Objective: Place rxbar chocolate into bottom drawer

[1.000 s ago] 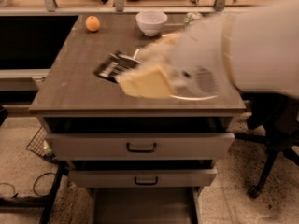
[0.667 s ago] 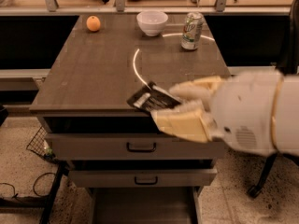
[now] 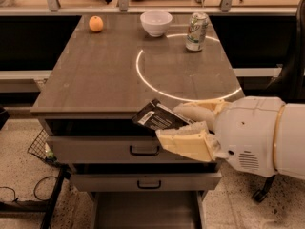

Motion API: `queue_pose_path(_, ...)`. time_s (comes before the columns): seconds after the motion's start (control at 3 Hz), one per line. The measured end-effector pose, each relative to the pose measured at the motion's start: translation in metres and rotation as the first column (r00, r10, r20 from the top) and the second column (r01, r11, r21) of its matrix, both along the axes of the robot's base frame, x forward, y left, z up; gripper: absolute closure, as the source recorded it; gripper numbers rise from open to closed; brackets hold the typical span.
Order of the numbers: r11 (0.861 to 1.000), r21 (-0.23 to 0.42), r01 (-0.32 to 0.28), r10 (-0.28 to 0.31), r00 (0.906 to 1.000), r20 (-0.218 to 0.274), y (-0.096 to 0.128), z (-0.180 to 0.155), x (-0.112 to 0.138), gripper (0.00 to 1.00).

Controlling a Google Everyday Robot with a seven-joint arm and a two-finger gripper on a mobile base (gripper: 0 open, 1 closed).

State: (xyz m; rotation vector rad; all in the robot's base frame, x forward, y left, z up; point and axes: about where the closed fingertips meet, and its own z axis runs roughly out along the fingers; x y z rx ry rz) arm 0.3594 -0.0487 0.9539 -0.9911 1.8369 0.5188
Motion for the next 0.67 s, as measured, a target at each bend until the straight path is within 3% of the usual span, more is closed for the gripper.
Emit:
queue_pose_path(0.33,1.0,0.014,-0.008,0.009,1.0,-0.003,0.004,-0.015,0.006,1.0)
queue_pose_path(0.67,0.997,0.071,0.025,-0.021,0.998,-0.06,0.0,-0.074,0.015,1.0)
